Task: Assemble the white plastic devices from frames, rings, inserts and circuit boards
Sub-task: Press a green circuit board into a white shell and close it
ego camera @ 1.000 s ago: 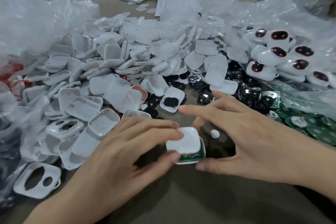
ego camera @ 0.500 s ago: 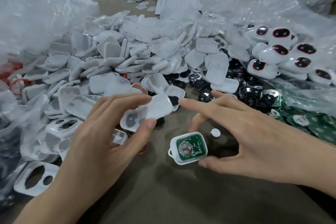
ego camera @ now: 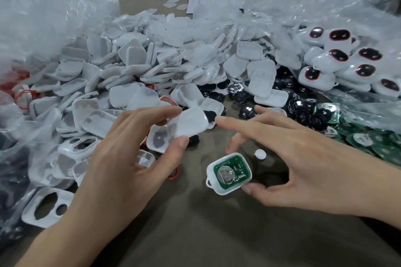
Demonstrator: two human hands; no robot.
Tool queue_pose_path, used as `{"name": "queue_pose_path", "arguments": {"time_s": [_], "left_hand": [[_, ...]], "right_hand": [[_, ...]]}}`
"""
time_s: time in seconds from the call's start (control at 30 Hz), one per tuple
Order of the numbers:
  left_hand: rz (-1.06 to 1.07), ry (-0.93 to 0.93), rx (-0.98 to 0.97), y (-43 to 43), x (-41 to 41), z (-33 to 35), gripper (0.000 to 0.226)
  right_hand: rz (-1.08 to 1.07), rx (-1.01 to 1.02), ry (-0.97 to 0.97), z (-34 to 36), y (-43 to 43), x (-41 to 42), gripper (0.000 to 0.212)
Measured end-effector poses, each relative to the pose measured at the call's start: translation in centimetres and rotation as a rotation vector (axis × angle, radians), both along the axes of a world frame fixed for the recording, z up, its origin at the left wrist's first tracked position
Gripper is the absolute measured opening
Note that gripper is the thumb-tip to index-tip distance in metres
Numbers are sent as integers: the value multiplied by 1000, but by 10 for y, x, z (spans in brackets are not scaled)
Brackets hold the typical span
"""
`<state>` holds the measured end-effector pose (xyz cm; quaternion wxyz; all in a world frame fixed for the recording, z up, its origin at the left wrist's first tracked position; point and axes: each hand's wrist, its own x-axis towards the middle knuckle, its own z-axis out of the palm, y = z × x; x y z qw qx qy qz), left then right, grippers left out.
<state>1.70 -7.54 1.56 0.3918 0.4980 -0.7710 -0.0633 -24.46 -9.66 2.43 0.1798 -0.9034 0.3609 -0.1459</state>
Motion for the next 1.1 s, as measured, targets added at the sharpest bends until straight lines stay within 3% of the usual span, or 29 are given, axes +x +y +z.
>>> {"name": "queue_pose_path", "arguments": {"time_s": [0.4,0.57,0.8,1.1], "left_hand": [[-34,-4,2,2,-2,0,32],[-202,-3,65,8,-8,-1,15],[-284,-152,176,10,-11,3,14],[-289,-282,134,9,-15,2,21]], "right_hand": [[-2,-15,11,0,0,-1,84],[-24,-63,38,-2,0,-2,83],[-34,-48,46,-4,-2,-2,82],[-16,-82,43,-5,-3,-1,78]]}}
